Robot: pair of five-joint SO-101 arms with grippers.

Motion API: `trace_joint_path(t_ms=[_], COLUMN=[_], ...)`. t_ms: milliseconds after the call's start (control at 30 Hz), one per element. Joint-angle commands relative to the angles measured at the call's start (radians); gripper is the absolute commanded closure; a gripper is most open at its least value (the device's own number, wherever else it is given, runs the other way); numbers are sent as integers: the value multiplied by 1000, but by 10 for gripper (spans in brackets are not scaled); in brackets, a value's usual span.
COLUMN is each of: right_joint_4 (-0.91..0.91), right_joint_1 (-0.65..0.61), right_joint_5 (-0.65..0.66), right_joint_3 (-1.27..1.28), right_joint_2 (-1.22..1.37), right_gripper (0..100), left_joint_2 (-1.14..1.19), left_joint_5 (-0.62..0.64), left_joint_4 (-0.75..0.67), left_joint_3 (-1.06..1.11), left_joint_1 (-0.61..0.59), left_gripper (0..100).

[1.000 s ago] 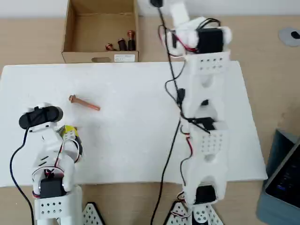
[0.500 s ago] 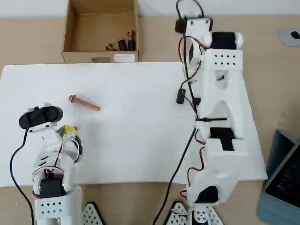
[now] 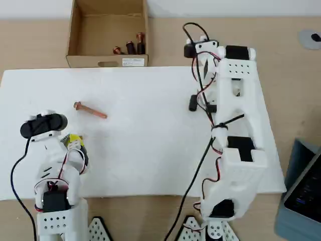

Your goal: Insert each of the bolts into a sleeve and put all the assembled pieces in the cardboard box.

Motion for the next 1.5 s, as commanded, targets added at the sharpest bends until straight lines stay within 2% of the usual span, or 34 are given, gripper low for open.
trace_joint_path(t_ms=[0,267,400,767,1067,1133,1233,1467], right_joint_4=[20,38,38,38,28,28,26,72], right_joint_1=[-36,-134,-143,-139,-139,-139,-143,-143], right_joint_5=[-75,-207,-245,-249,-249,-249,-241,-242], right_joint_3=[-39,-156,-231,-410,-437,-437,-437,-496], right_joint_2=[-33,56,147,372,499,516,527,513], right_gripper=[845,843,843,846,846,868,954,957], left_joint_2=[-8,-8,-8,-8,-8,-8,-8,-8], left_joint_5=[-2,-2,-2,-2,-2,-2,-2,-3], left_joint_4=[5,5,5,5,5,5,5,5], left_joint_3=[14,14,14,14,14,14,14,14], left_joint_1=[-11,-11,-11,-11,-11,-11,-11,-11], left_gripper=[998,998,998,998,998,998,998,998])
